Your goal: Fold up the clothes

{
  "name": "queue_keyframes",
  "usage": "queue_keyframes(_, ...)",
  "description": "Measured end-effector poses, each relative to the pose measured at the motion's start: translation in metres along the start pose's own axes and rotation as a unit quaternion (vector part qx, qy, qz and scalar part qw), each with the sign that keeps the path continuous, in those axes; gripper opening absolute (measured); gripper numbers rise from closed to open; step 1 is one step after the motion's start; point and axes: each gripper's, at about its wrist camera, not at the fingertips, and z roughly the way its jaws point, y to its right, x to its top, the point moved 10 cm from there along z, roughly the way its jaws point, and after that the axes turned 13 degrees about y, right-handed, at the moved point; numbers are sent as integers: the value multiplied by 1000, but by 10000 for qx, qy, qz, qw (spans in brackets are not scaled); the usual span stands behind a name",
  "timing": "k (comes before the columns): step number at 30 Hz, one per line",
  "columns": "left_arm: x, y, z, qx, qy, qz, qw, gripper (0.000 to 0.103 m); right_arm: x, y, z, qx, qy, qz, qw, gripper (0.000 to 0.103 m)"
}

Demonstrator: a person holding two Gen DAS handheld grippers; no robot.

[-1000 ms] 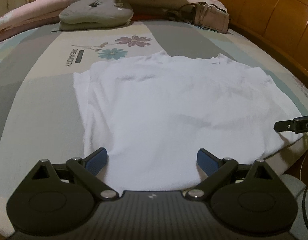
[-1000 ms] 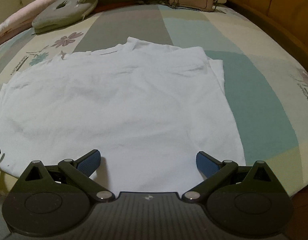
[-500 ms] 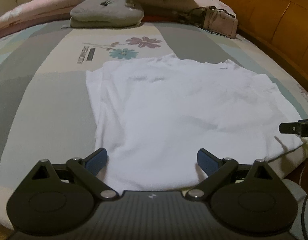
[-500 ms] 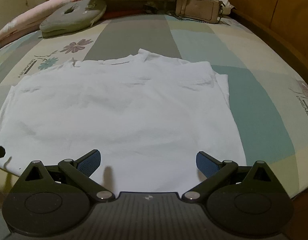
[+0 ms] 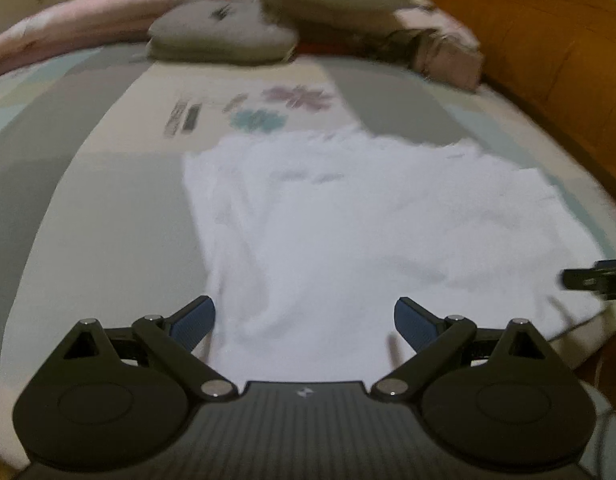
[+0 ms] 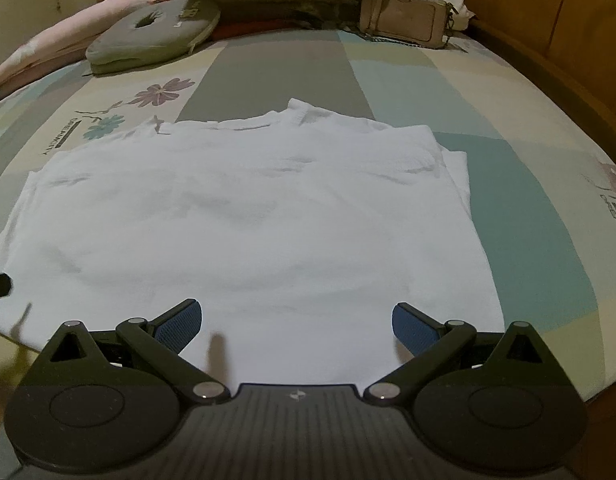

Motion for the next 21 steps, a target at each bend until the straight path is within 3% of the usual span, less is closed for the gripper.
queue_keyframes(2, -5, -12, -1, 168, -30, -144, 9998, 96, 1, 0, -1, 4, 16, -6, 10000, 103)
queue_keyframes(6, 5, -24, -18, -15, 268, -514, 9983, 96, 2, -4, -1, 65, 34, -8, 10000, 103)
queue_keyframes(13, 31, 9, -12, -913, 613, -361, 9933, 96, 3, -21, 4, 257, 40, -48, 9996, 103)
queue_keyframes(17, 20, 4, 22, -750, 272, -468, 9957, 95, 0, -24, 3, 241, 17, -180, 9995, 103)
queue_keyframes(21, 21, -6, 11, -759, 391, -536, 9949, 95, -1, -17, 3, 205, 6, -121, 9997, 103)
